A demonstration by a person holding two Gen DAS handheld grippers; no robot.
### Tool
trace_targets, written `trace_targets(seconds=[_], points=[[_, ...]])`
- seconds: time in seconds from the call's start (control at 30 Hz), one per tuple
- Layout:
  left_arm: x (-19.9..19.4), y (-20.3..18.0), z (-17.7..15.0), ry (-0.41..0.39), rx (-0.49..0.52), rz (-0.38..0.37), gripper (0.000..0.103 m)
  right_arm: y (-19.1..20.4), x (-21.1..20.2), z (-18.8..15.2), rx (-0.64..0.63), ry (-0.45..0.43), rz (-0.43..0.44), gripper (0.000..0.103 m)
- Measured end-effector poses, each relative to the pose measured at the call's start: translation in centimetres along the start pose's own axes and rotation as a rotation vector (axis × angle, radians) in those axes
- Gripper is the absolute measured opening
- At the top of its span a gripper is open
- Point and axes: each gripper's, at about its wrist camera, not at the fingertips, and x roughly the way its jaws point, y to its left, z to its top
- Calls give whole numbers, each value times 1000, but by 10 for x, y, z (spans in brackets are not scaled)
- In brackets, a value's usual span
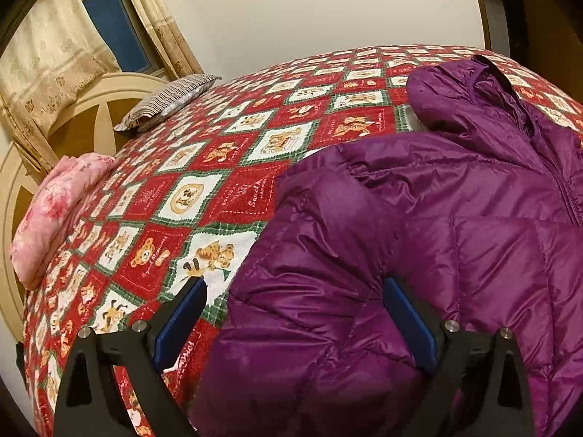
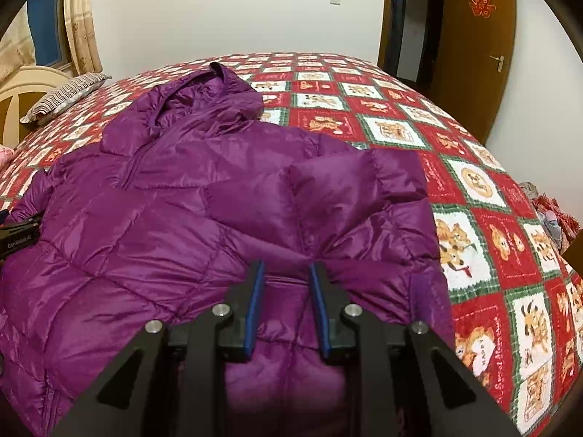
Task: Fold large clothes
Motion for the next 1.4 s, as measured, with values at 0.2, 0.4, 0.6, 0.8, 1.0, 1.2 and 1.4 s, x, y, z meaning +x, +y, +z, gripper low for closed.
trace_targets(seconds=[0.2, 0.4, 0.6, 0.8, 1.0, 1.2, 1.4], points=[[0, -3, -1, -8, 14, 19, 98, 0, 1, -2, -5, -6, -7, 28], [-46, 29, 11, -21, -72, 2, 98, -2, -15, 5, -17, -8, -9, 29], [-92, 8, 5, -81, -14, -158, 98, 20, -62, 0, -46, -93, 100, 39], [-51, -37, -24, 32, 85, -156, 98, 30, -29, -16, -76, 16, 113, 39], [-47, -36, -28, 15, 48, -173, 101, 32, -19, -23, -79, 8, 104, 39], [-48, -38, -30, -6, 51, -152, 101, 35, -19, -26, -86, -3, 83, 40], [-49, -38, -32, -12, 49, -148, 101, 38, -18, -28, -97, -7, 65, 40]])
